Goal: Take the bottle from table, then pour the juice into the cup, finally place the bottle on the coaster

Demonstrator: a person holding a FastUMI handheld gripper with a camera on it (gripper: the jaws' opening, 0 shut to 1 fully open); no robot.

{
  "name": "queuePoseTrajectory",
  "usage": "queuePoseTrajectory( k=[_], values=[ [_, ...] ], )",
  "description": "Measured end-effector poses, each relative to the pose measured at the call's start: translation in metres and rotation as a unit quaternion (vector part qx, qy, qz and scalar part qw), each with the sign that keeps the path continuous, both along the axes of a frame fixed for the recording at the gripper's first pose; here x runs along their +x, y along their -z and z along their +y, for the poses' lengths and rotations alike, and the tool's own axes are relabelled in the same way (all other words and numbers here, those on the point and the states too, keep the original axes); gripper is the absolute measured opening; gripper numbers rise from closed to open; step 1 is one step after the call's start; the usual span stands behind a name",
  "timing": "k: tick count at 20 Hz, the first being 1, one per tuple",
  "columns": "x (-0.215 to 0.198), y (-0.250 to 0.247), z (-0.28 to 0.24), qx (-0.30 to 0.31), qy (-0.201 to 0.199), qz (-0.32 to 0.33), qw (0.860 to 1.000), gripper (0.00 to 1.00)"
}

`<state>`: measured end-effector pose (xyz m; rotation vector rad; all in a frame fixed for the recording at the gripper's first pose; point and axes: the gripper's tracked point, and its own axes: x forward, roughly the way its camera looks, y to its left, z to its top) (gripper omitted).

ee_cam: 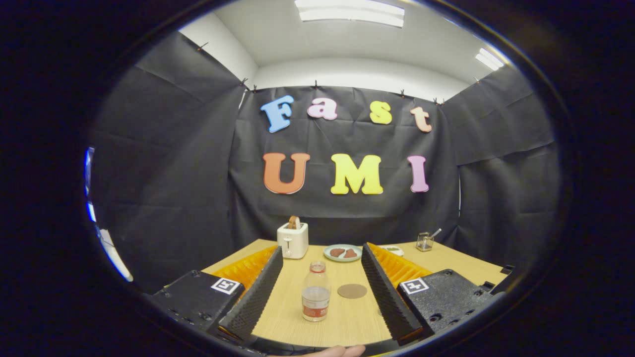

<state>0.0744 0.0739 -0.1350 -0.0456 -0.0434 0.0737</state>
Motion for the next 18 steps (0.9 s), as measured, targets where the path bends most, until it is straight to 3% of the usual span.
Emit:
queuePoseTrajectory(
  k=[18],
  values=[
    [0.094, 0.137, 0.011, -0.010, 0.046, 0.042, 0.998, 1.00]
  ],
)
